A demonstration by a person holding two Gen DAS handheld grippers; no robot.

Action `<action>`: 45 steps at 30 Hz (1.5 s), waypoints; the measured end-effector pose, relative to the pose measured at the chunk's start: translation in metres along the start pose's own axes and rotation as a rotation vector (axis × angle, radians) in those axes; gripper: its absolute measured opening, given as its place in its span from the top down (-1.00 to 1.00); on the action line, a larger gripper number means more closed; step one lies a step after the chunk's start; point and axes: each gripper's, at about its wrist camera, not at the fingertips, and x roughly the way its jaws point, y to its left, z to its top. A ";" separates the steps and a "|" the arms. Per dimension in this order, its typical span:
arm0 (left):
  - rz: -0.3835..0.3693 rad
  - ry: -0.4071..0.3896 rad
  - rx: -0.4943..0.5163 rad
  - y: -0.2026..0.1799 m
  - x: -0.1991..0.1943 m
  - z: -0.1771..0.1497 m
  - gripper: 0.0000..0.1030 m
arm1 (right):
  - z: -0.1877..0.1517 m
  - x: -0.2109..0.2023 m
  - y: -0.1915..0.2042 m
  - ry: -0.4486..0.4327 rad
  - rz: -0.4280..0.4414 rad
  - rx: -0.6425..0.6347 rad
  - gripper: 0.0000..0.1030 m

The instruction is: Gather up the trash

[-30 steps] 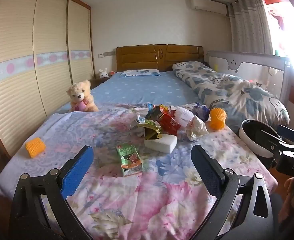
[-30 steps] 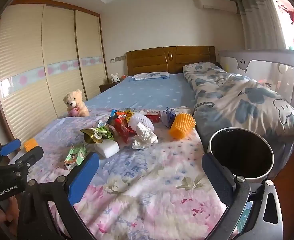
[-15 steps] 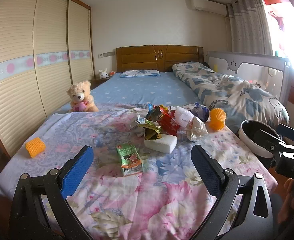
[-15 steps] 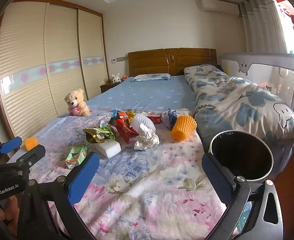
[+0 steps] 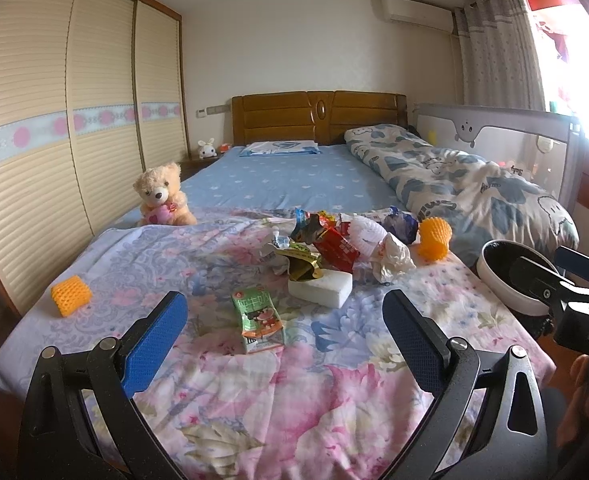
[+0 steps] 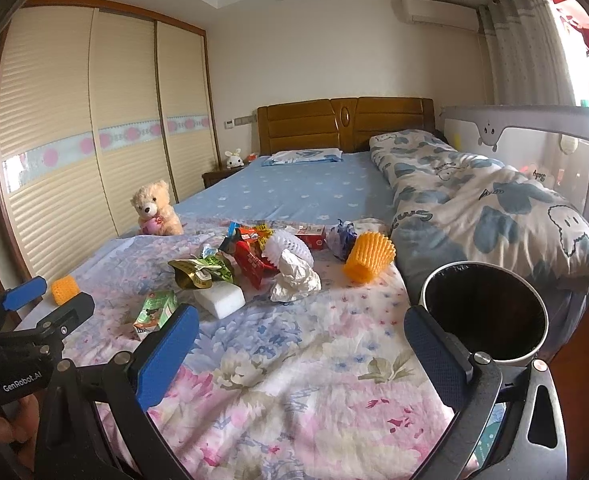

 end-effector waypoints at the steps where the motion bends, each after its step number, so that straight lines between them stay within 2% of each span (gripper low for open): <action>1: 0.003 -0.001 0.000 0.000 0.000 -0.001 -0.95 | 0.000 0.000 0.000 0.000 -0.001 0.000 -1.00; 45: -0.003 0.014 -0.003 -0.003 0.004 -0.007 -0.95 | 0.001 0.005 0.004 0.001 0.016 0.013 -1.00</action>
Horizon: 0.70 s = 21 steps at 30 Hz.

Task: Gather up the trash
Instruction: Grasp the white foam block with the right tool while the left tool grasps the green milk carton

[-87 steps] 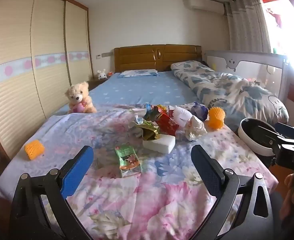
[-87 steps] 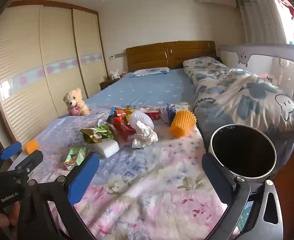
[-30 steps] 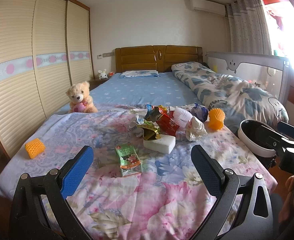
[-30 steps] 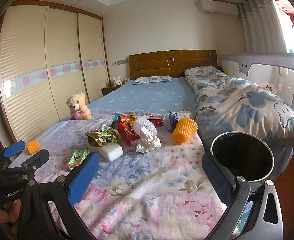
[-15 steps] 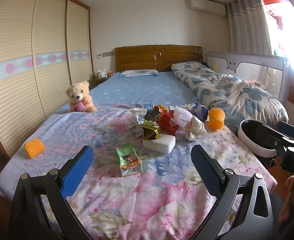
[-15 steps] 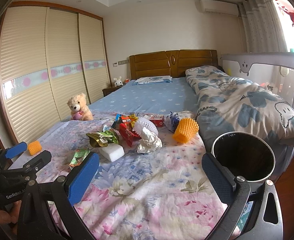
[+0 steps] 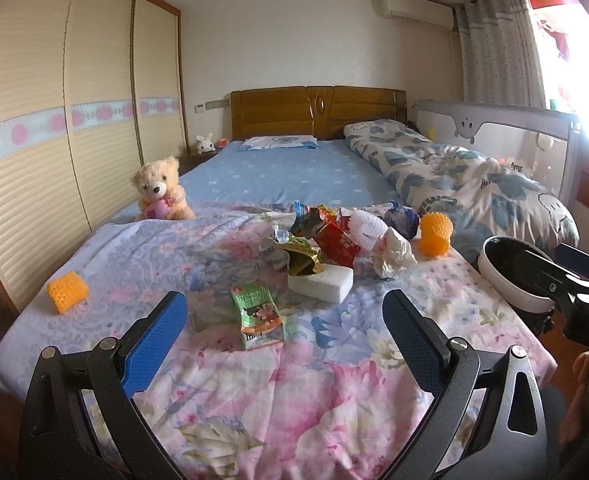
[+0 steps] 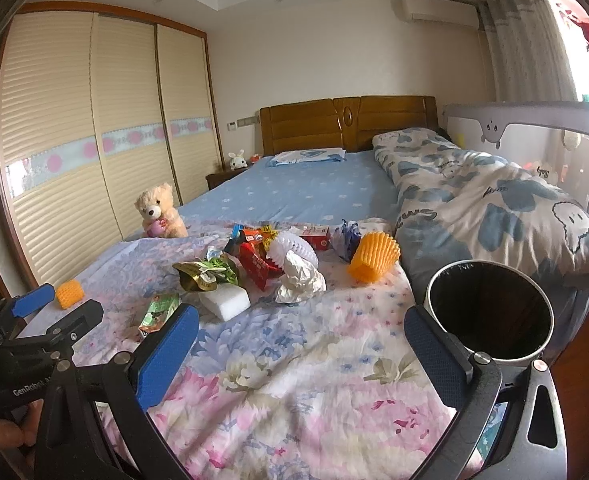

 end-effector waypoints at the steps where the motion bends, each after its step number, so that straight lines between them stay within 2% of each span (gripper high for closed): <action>1: -0.001 0.004 -0.001 0.001 0.002 -0.001 -0.95 | -0.001 0.000 -0.001 0.002 0.001 0.001 -1.00; 6: -0.010 0.055 -0.023 0.008 0.017 -0.007 -0.95 | -0.004 0.011 -0.004 0.034 0.018 0.008 -1.00; 10: 0.014 0.100 -0.028 0.016 0.031 -0.012 -0.95 | -0.006 0.024 -0.006 0.069 0.035 0.014 -1.00; 17: 0.052 0.199 -0.065 0.042 0.065 -0.021 -0.93 | -0.009 0.064 0.008 0.161 0.131 0.007 -0.99; 21: 0.040 0.258 -0.083 0.051 0.087 -0.026 -0.83 | -0.011 0.103 0.020 0.253 0.219 -0.027 -0.80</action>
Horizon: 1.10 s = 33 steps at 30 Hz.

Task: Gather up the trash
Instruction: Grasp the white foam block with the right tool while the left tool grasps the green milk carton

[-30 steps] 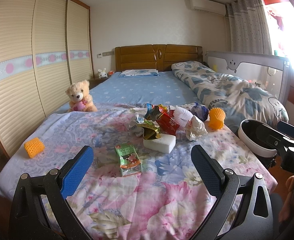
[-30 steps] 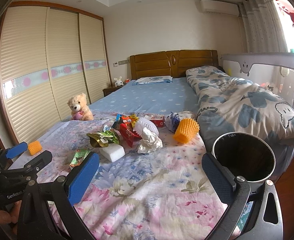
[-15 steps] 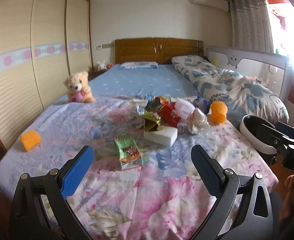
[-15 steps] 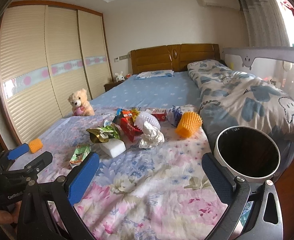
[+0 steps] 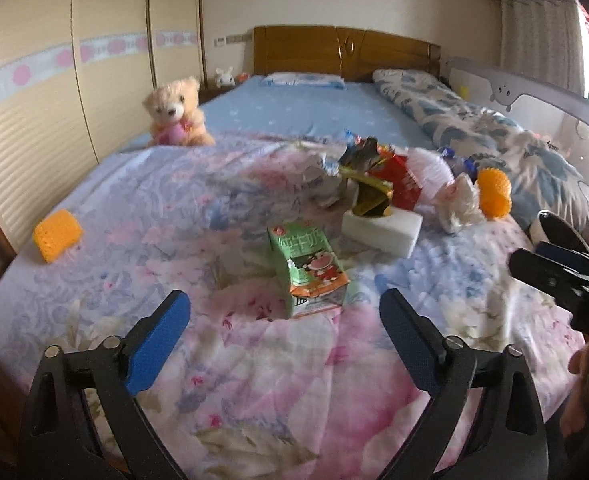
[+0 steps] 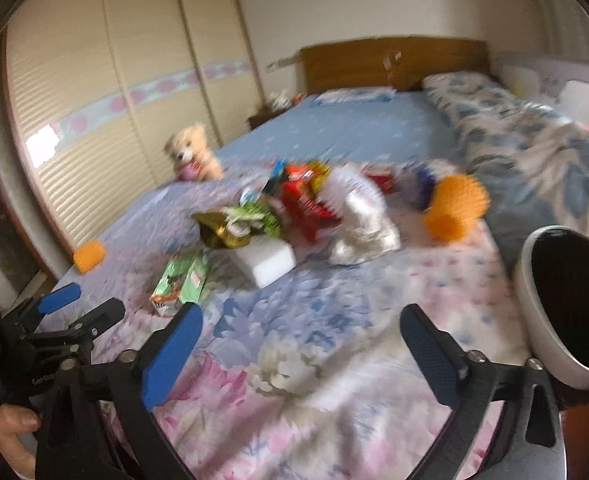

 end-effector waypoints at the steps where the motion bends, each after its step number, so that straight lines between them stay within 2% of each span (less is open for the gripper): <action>1: -0.002 0.010 0.000 -0.001 0.003 0.000 -0.79 | 0.001 0.006 0.001 0.015 0.016 -0.005 -0.70; 4: -0.019 0.057 -0.010 0.001 0.019 0.000 -0.70 | 0.007 0.034 0.001 0.079 0.082 -0.011 -0.55; 9: -0.055 0.115 -0.037 0.003 0.039 0.001 -0.70 | 0.017 0.075 0.001 0.162 0.147 -0.039 -0.47; 18: -0.064 0.159 -0.012 -0.005 0.066 0.007 -0.70 | 0.031 0.124 0.008 0.254 0.171 -0.129 -0.42; 19: -0.061 0.169 -0.011 -0.005 0.071 0.007 -0.65 | 0.032 0.127 0.007 0.257 0.167 -0.133 -0.40; 23: -0.115 0.217 -0.049 -0.001 0.082 0.008 0.00 | 0.034 0.138 0.002 0.286 0.196 -0.122 -0.12; 26: -0.131 0.210 -0.063 0.003 0.082 0.010 0.02 | 0.034 0.138 0.003 0.278 0.209 -0.132 0.02; 33: -0.143 0.187 -0.033 -0.001 0.067 0.004 0.03 | 0.025 0.118 0.003 0.249 0.210 -0.107 0.07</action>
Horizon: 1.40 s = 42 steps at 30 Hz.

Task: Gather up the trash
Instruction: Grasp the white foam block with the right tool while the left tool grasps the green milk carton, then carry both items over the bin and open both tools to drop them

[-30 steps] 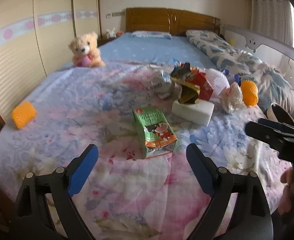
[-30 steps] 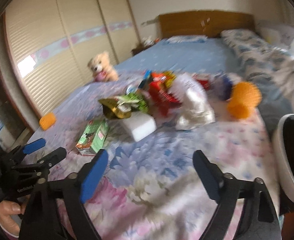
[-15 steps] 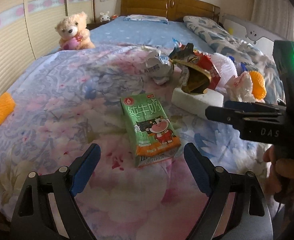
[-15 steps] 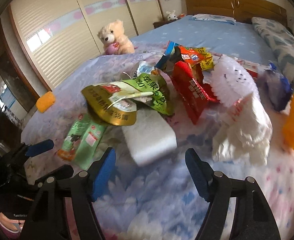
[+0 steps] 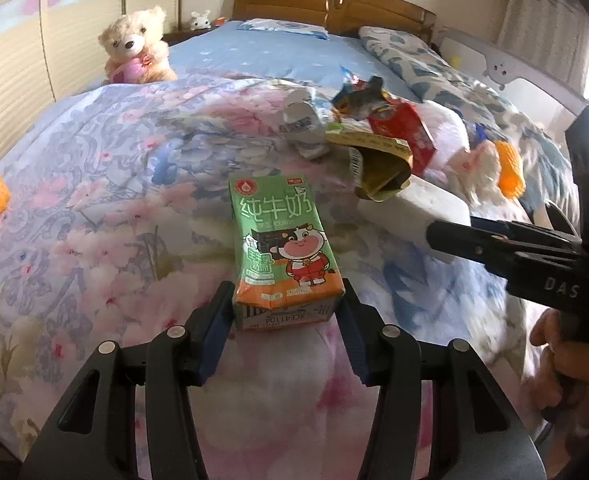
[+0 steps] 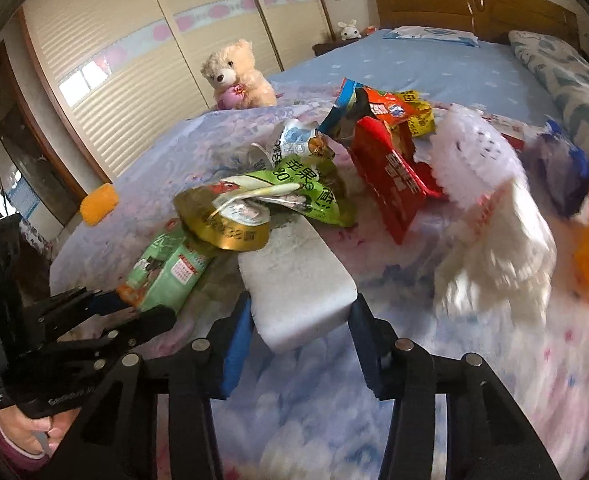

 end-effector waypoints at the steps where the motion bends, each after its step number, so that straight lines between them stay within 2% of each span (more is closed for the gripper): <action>1: -0.003 -0.001 0.006 -0.002 -0.001 -0.002 0.03 | -0.003 -0.003 0.000 -0.004 -0.001 0.011 0.07; 9: -0.075 -0.022 0.069 -0.034 -0.024 -0.015 0.04 | -0.046 -0.055 -0.015 -0.065 -0.038 0.133 0.07; 17: -0.183 -0.049 0.194 -0.093 -0.042 -0.019 0.04 | -0.081 -0.106 -0.041 -0.140 -0.119 0.250 0.07; 24: -0.257 -0.044 0.296 -0.141 -0.040 -0.021 0.04 | -0.101 -0.143 -0.064 -0.192 -0.199 0.325 0.07; 42: -0.383 -0.023 0.427 -0.230 -0.027 -0.007 0.04 | -0.139 -0.214 -0.133 -0.255 -0.380 0.465 0.07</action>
